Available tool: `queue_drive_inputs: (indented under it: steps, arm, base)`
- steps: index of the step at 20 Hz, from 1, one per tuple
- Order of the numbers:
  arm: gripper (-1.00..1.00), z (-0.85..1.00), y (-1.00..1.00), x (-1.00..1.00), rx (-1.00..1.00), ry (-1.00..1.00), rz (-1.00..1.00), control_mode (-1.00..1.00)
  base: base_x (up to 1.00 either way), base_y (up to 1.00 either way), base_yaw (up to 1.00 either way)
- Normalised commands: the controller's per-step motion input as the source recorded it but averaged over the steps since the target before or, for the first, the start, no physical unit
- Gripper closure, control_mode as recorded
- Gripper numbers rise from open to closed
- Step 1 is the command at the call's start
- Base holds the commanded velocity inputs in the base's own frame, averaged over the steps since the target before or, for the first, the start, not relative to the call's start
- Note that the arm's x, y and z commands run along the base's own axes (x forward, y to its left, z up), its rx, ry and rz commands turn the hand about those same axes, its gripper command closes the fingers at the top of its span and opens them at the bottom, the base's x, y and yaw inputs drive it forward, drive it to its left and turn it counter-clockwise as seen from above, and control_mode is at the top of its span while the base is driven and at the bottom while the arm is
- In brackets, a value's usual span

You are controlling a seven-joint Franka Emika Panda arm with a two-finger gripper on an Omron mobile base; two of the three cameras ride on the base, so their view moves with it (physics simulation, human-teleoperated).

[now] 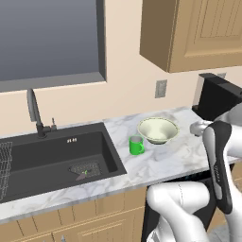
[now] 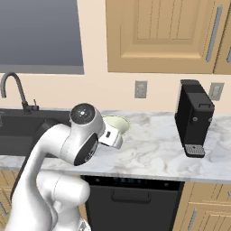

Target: Clear the mugs and bowl far away from the sink.

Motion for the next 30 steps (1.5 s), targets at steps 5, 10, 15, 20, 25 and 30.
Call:
queue_drive_inputs:
  steps: [5, 10, 15, 20, 25, 30]
  arm:
    - [-1.00, -0.12, 0.00, 0.32, 0.25, 0.00, -0.02, -1.00]
    - [-1.00, -0.14, 0.00, 0.32, 0.17, 0.00, -0.01, -1.00]
    - [-1.00, -0.21, 0.00, 0.31, 0.06, 0.00, -0.02, -1.00]
    - [-1.00, -0.30, 0.00, 0.32, 0.01, 0.00, -0.01, -1.00]
    - [-1.00, -0.31, 0.00, 0.41, 0.00, 0.00, -0.03, -1.00]
    - [-1.00, -0.26, 0.00, 0.46, 0.01, 0.00, -0.03, -1.00]
  base:
    - [0.00, 0.00, 0.00]
    - [0.00, 0.00, 0.00]
    - [0.00, 0.00, 0.00]
    - [0.00, 0.00, 0.00]
    - [0.00, 0.00, 0.00]
    - [0.00, 0.00, 0.00]
